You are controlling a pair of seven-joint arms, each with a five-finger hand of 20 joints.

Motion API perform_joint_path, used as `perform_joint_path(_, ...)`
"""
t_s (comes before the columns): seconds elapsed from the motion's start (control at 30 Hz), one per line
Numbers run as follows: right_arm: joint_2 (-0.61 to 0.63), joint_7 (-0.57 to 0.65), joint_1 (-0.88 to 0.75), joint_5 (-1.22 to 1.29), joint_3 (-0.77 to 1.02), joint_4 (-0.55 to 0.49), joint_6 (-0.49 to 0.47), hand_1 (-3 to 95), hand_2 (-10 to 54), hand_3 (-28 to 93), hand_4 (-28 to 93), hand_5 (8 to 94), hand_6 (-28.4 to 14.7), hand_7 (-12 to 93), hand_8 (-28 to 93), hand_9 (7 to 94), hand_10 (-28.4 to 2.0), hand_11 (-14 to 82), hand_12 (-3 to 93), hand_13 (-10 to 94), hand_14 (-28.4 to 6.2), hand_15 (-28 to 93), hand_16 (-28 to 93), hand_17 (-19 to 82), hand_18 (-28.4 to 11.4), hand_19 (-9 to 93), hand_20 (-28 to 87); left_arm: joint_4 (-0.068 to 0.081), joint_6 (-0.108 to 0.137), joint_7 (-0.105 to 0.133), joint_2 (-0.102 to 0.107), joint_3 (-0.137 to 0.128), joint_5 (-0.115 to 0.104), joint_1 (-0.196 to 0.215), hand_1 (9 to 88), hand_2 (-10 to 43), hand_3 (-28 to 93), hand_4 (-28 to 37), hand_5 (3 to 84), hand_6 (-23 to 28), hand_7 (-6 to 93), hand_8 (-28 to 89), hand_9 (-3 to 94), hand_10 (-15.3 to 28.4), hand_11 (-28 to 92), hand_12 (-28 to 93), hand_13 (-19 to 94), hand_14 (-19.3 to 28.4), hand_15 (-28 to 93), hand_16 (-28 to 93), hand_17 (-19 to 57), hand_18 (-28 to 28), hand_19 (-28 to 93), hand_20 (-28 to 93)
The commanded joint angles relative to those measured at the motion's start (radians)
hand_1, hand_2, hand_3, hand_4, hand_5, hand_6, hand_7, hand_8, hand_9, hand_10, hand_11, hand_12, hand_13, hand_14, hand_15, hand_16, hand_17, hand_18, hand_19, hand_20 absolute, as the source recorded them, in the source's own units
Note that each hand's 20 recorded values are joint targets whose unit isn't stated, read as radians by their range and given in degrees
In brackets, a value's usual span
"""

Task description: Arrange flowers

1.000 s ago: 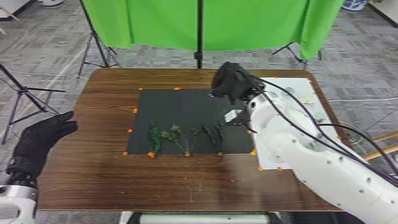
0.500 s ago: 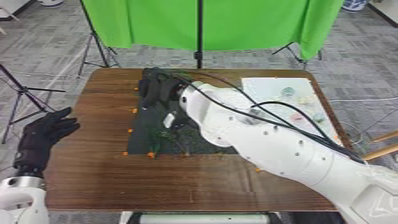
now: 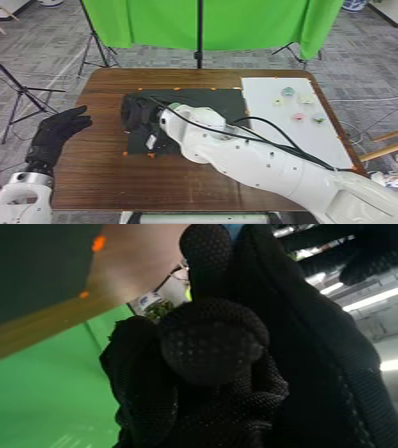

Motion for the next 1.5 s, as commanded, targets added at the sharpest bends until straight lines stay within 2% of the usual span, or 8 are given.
perform_joint_path(0.03, -0.05, -0.01, -0.06, -0.042, -0.025, 0.025, 0.018, 62.5, -9.5, 56, -14, 78.5, -1.8, 24, 15, 92.0, -8.8, 8.8, 42.8, 94, 0.1, 55, 36, 66, -11.4, 93, 55, 0.009, 0.004, 0.006, -0.028, 0.024, 0.009, 0.006, 26.0, 29.4, 64, -28.3, 48.5, 7.0, 10.1, -6, 48.2, 15.5, 20, 10, 41, 19.2, 20, -2, 15.2, 15.5, 22, 22)
perform_joint_path(0.17, -0.054, -0.005, -0.057, -0.082, -0.037, 0.04, 0.028, 62.0, -9.5, 56, -14, 78.3, -1.6, 24, 14, 91.7, -8.6, 8.3, 42.1, 94, 0.0, 55, 36, 66, -11.3, 93, 55, 0.014, -0.004, -0.001, -0.026, 0.037, 0.011, -0.007, 25.5, 27.7, 65, -28.3, 48.5, 7.1, 9.9, -6, 48.2, 15.5, 20, 10, 41, 19.2, 20, -2, 14.9, 15.6, 22, 22)
perform_joint_path(0.5, -0.05, 0.016, -0.034, -0.175, -0.054, 0.084, 0.105, 59.7, -9.5, 58, -15, 76.3, -0.7, 24, 11, 89.8, -8.6, 7.5, 41.5, 93, -0.1, 55, 37, 66, -11.4, 93, 55, 0.009, -0.02, -0.011, -0.032, 0.031, 0.018, 0.007, 24.8, 21.4, 66, -28.3, 48.1, 7.2, 9.5, -6, 47.4, 15.6, 20, 10, 41, 19.2, 20, -2, 14.3, 15.5, 21, 22)
perform_joint_path(0.6, -0.051, 0.024, -0.035, -0.201, -0.046, 0.091, 0.078, 59.4, -9.5, 58, -15, 76.0, -0.5, 25, 11, 89.6, -8.6, 7.5, 41.5, 93, -0.2, 55, 37, 66, -11.3, 93, 55, 0.009, -0.029, -0.01, -0.034, 0.029, 0.02, 0.008, 24.7, 20.1, 66, -28.3, 47.9, 7.2, 9.2, -6, 47.3, 15.6, 20, 10, 40, 19.2, 19, -2, 14.2, 15.5, 21, 22)
perform_joint_path(0.93, -0.046, 0.034, -0.038, -0.21, -0.049, 0.091, 0.071, 56.6, -9.5, 57, -14, 70.8, 1.7, 22, 6, 88.0, -9.2, 9.9, 39.7, 93, -0.6, 54, 37, 65, -11.9, 93, 54, 0.003, -0.034, -0.019, -0.036, 0.021, 0.023, 0.015, 24.7, 17.0, 65, -28.1, 47.4, 7.1, 8.9, -6, 46.7, 15.5, 19, 10, 40, 19.4, 19, -1, 13.6, 15.4, 20, 22)
perform_joint_path(1.03, -0.039, 0.03, -0.033, -0.232, -0.052, 0.094, 0.068, 55.9, -9.5, 56, -13, 69.3, 1.7, 21, 4, 87.5, -9.6, 11.0, 39.1, 93, -0.6, 54, 38, 65, -12.2, 93, 54, 0.008, -0.042, -0.02, -0.032, 0.023, 0.024, 0.006, 24.7, 16.3, 65, -27.8, 47.2, 7.1, 8.9, -5, 46.5, 15.5, 19, 10, 40, 19.4, 19, -1, 13.6, 15.3, 20, 22)
perform_joint_path(1.17, -0.036, 0.041, -0.041, -0.248, -0.039, 0.089, 0.014, 51.9, -9.5, 61, -14, 67.8, 2.3, 20, 3, 86.0, -9.7, 13.2, 38.1, 93, -0.8, 54, 38, 64, -12.4, 93, 54, 0.004, -0.04, -0.023, -0.033, 0.019, 0.024, 0.012, 24.6, 15.3, 65, -27.6, 47.1, 7.1, 8.6, -5, 46.3, 15.6, 19, 10, 39, 19.5, 19, -1, 13.4, 15.2, 19, 22)
perform_joint_path(1.5, -0.016, 0.036, -0.03, -0.305, -0.053, 0.083, 0.059, 48.2, -9.5, 63, -15, 65.1, 2.9, 19, -6, 82.5, -10.2, 17.0, 34.9, 92, -1.5, 54, 37, 63, -13.0, 93, 54, 0.004, -0.048, -0.029, -0.031, 0.013, 0.025, 0.015, 24.8, 14.1, 65, -27.1, 47.0, 6.9, 8.7, -5, 46.1, 15.7, 19, 10, 39, 19.4, 19, -1, 13.2, 15.2, 19, 22)
